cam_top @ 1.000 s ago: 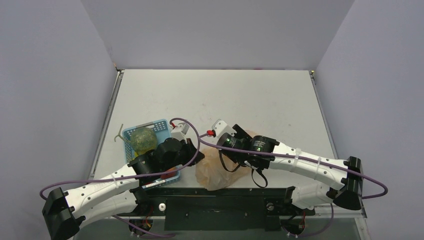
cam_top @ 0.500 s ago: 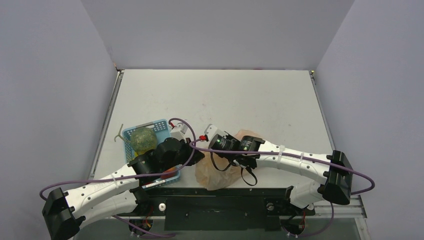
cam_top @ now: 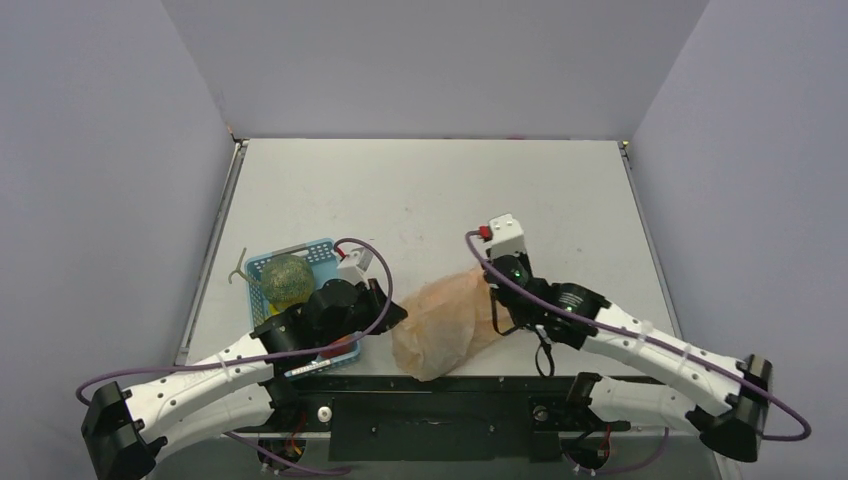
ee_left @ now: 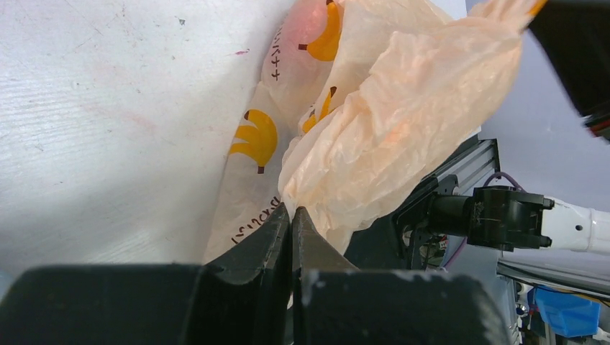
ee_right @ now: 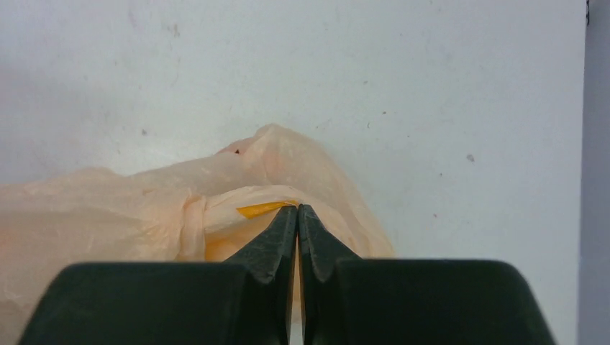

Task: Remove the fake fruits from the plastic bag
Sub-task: Untie the plastic bag at the center of the board.

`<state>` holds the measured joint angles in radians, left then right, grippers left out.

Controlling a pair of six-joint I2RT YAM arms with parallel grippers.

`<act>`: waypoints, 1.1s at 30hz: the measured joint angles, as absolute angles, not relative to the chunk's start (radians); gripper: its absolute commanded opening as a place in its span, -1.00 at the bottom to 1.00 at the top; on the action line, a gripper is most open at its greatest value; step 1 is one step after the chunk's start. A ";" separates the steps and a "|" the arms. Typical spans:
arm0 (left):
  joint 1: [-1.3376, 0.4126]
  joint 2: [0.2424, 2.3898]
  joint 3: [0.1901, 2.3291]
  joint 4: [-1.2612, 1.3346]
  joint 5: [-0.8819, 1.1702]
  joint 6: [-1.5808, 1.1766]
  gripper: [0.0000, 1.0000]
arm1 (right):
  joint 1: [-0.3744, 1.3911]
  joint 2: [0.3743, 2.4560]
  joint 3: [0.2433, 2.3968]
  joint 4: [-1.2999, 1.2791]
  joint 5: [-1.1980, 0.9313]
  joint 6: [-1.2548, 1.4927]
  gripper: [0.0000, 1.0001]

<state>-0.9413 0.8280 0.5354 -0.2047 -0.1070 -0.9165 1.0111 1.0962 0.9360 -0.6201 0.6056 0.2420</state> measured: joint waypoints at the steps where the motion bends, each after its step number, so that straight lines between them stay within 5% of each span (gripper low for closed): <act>1: -0.941 0.822 0.529 -0.204 -0.104 -0.916 -1.00 | 0.993 1.029 0.905 -0.587 0.617 0.290 -1.00; 9: -0.936 0.789 0.495 -0.191 -0.072 -0.904 -1.00 | 0.893 0.557 0.675 -0.474 0.755 0.797 -1.00; 14: -0.926 0.781 0.493 -0.199 -0.018 -0.888 -0.97 | 0.818 0.471 0.587 -0.474 0.781 1.014 -1.00; 18: -0.926 0.762 0.493 -0.234 0.017 -0.852 -0.31 | 0.817 0.466 0.544 -0.472 0.773 1.086 -1.00; 22: -0.926 0.719 0.498 -0.277 0.029 -0.842 0.03 | 0.817 0.452 0.536 -0.470 0.734 1.056 -1.00; 33: -0.928 0.897 0.923 -0.424 0.050 -0.691 0.06 | 0.817 0.481 0.638 -0.498 0.569 0.866 -1.00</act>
<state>-0.9279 0.8967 0.9234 -0.4236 0.0498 -0.6914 0.8165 0.4808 0.6384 -0.4980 0.5690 0.8661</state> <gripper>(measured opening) 0.525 0.002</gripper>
